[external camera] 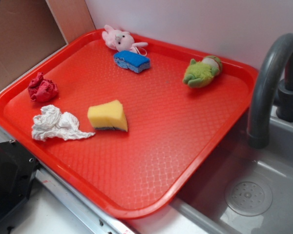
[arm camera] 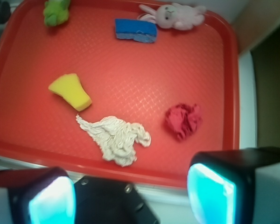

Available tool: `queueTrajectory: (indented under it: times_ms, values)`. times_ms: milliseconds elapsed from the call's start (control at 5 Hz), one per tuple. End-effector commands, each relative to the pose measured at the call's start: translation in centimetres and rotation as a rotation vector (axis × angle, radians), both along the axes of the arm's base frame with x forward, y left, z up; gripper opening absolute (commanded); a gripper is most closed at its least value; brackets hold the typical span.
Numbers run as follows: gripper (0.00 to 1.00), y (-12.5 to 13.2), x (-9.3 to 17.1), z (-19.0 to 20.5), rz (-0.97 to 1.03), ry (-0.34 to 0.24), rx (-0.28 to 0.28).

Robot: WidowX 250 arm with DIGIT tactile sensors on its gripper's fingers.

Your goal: Grab the red paper.

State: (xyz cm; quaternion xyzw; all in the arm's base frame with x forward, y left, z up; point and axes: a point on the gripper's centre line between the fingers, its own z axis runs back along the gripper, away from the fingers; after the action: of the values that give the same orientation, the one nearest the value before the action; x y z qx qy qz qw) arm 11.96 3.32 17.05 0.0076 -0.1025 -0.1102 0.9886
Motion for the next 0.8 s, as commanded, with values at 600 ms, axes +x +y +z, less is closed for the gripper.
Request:
queueTrajectory:
  times_ms: [600]
  values:
    - [1.0,6.8,5.3,-8.7,0.042,-0.023,0.287]
